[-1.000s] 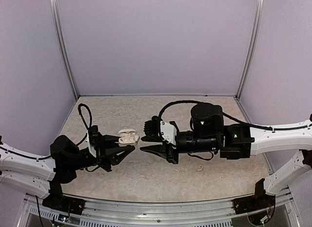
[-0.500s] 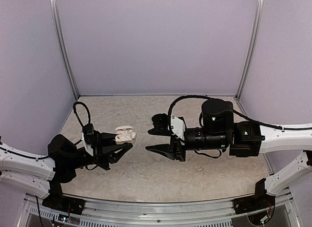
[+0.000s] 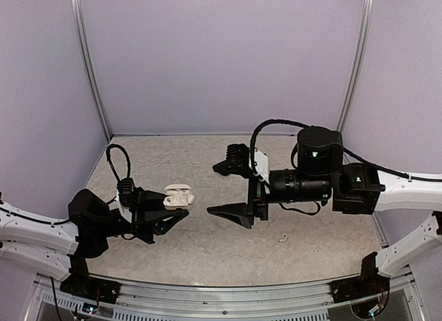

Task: Insert the wireless bluetooth earbuds into the charging case

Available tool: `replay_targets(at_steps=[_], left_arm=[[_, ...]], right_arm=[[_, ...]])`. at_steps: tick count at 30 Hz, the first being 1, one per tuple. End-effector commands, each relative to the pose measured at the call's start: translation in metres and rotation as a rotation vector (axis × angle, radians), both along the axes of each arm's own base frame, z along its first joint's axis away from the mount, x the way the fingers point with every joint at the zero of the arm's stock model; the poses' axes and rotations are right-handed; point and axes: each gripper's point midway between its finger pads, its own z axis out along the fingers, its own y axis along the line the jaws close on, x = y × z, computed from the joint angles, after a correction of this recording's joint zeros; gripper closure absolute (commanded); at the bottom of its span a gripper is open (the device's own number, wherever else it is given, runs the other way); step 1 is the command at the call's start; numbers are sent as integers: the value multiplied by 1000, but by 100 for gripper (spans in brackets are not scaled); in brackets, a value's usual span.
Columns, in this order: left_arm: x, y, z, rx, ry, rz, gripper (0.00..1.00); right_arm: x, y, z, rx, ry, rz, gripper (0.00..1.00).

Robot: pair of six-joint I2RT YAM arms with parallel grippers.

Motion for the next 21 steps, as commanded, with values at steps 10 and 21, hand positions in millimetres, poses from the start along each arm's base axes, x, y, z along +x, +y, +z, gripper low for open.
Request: replay_targets(at_steps=[10,21], left_arm=[[-2,-7,8,-2,-7,-24,93],[-3,-9,8,2,-16,-29,93]], right_arm=[[0,16,15,35,25,35,5],[-2,16,18,49,19,46,4]])
